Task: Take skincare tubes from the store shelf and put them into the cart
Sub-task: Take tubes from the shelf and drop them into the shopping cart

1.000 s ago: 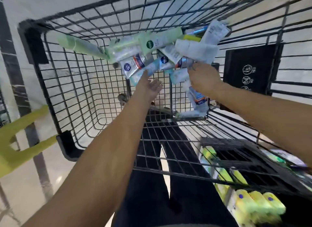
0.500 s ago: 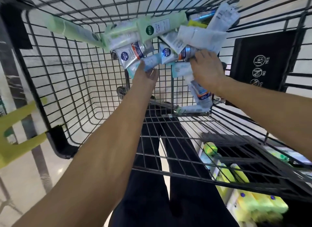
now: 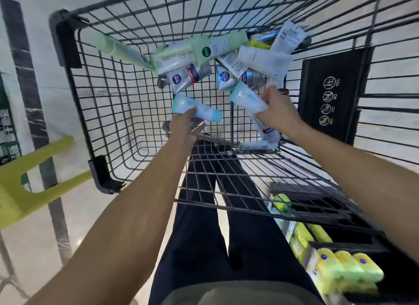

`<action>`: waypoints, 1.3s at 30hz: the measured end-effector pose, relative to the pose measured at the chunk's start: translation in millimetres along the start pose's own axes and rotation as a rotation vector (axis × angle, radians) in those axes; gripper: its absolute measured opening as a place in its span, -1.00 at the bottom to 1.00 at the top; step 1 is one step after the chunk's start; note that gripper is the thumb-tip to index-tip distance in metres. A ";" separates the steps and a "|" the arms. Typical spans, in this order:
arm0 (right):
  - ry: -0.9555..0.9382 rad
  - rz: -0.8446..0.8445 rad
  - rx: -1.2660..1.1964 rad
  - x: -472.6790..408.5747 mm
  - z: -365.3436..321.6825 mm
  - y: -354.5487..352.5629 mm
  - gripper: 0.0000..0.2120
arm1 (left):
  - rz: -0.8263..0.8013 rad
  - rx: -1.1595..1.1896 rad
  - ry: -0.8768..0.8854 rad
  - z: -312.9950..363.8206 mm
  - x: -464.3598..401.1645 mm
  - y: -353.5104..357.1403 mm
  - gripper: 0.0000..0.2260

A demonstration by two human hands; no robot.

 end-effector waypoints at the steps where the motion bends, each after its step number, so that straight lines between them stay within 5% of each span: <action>1: 0.047 0.007 -0.127 11.6 -3.2 -3.5 -0.52 | -0.037 -0.026 0.017 2.3 10.6 -5.5 -0.61; 7: 0.185 -0.040 -0.689 92.2 -32.7 -28.2 -0.49 | -0.314 -0.163 0.094 29.4 115.2 -14.5 -0.74; 11: 0.199 -0.016 -0.929 146.4 -52.6 -54.0 -0.23 | -0.449 -0.214 0.192 49.7 197.3 -4.0 -0.69; 14: 0.101 0.043 -1.091 196.2 -66.4 -79.3 -0.52 | -0.508 -0.221 0.258 61.7 260.1 8.0 -0.74; 19: -0.007 0.163 -1.311 276.3 -77.6 -113.9 -0.58 | -0.650 -0.280 0.350 72.8 348.0 14.0 -0.74; 22: -0.082 0.221 -1.385 317.4 -81.5 -127.0 -0.71 | -0.721 -0.325 0.380 70.7 391.0 13.5 -0.70; 33: -0.149 0.603 -1.604 446.4 -103.1 -87.8 -0.54 | -1.009 -0.719 0.444 51.4 466.8 -28.8 -0.47; 39: -0.067 0.834 -1.747 520.3 -111.1 -30.5 -0.67 | -1.137 -0.850 0.428 23.9 500.4 -69.1 -0.56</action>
Point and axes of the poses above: each hand's wrist, its own x-axis away from the middle knuckle, its own y-axis out of the palm, z = x × y, the point moved 2 cm from there along -x, towards the middle knuckle, and after that the axes turned 6 degrees about x, right-handed, at the moved point
